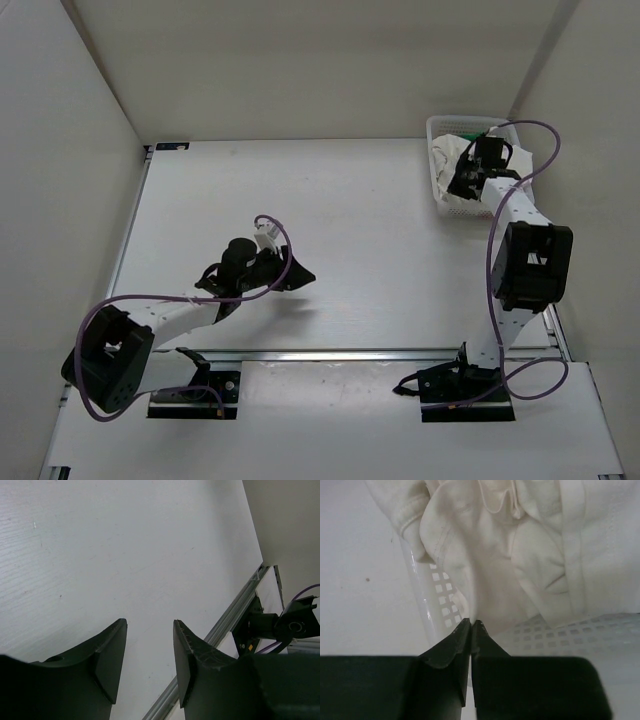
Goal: Fold and stack the t-shirts
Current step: Grab crumpled tshirt from bin with the right arm
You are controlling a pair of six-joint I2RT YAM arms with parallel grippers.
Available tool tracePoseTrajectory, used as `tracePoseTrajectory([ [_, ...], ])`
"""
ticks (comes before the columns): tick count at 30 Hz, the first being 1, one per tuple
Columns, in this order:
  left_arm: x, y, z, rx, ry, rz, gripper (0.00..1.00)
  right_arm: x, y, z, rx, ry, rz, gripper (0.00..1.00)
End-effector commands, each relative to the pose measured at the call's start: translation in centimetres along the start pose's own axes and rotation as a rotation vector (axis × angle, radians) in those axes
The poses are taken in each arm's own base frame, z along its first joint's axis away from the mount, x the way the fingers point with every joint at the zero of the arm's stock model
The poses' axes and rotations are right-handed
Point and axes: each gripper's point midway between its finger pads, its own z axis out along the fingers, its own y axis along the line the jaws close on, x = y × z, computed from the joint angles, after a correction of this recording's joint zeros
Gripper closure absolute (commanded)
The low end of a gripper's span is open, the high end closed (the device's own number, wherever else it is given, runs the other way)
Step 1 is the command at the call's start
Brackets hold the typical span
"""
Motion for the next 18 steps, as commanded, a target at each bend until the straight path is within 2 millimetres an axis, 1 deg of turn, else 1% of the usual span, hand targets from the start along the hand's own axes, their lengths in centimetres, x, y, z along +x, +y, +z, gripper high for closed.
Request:
tracePoseTrajectory([
  [1, 0.2, -0.2, 0.2, 0.007, -0.005, 0.006, 0.48, -3.7, 1.4, -1.2, -0.007, -0.107, -0.015, 1.0],
  [2, 0.3, -0.1, 0.1, 0.007, -0.002, 0.003, 0.48, -4.4, 1.3, -2.0, 0.002, -0.141, -0.013, 1.0],
  [3, 0.2, -0.2, 0.1, 0.009, -0.005, 0.007, 0.49, -5.6, 2.4, -3.5, -0.021, -0.19, -0.026, 1.0],
  [4, 0.0, -0.2, 0.2, 0.009, -0.009, 0.013, 0.49, -7.5, 3.3, -5.6, -0.04, -0.268, -0.037, 0.99],
  [5, -0.3, -0.3, 0.1, 0.008, -0.011, 0.005, 0.48, -8.8, 4.5, -7.2, -0.068, -0.313, -0.046, 1.0],
  [6, -0.5, -0.3, 0.1, 0.01, -0.011, 0.01, 0.48, -10.5, 6.4, -9.6, -0.106, -0.373, -0.08, 1.0],
  [7, -1.2, -0.4, 0.0, 0.007, -0.029, 0.011, 0.48, -12.1, 7.5, -12.4, -0.145, -0.427, -0.088, 0.99],
  [8, -1.5, -0.1, 0.0, -0.004, -0.034, 0.007, 0.48, -13.8, 10.0, -15.3, -0.207, -0.483, -0.127, 1.0],
  [9, -1.8, 0.1, -0.1, -0.007, -0.04, -0.002, 0.48, -15.5, 12.6, -18.9, -0.276, -0.549, -0.164, 1.0],
  [10, -2.1, 0.1, -0.1, -0.009, -0.047, -0.011, 0.48, -16.1, 14.2, -21.3, -0.327, -0.58, -0.189, 1.0],
  [11, -2.5, 0.4, -0.3, -0.014, -0.05, -0.017, 0.48, -17.3, 18.7, -26.9, -0.427, -0.672, -0.268, 1.0],
  [12, -2.6, 0.3, -0.3, -0.01, -0.055, -0.016, 0.48, -17.5, 20.0, -29.0, -0.455, -0.704, -0.296, 1.0],
  [13, -2.7, 0.6, -0.3, -0.018, -0.056, -0.017, 0.47, -17.2, 21.2, -31.1, -0.49, -0.722, -0.315, 1.0],
  [14, -3.3, 0.5, -0.5, -0.017, -0.065, -0.014, 0.48, -16.8, 23.7, -34.4, -0.558, -0.77, -0.359, 1.0],
  [15, -3.3, 0.3, -0.5, -0.014, -0.064, -0.015, 0.47, -16.3, 25.8, -37.7, -0.638, -0.817, -0.398, 1.0],
  [16, -3.7, 0.7, -0.6, -0.03, -0.077, -0.019, 0.47, -16.0, 26.6, -39.5, -0.672, -0.842, -0.406, 1.0],
  [18, -4.5, 1.2, -1.2, -0.047, -0.1, -0.037, 0.47, -14.6, 29.2, -45.1, -0.807, -0.921, -0.425, 1.0],
])
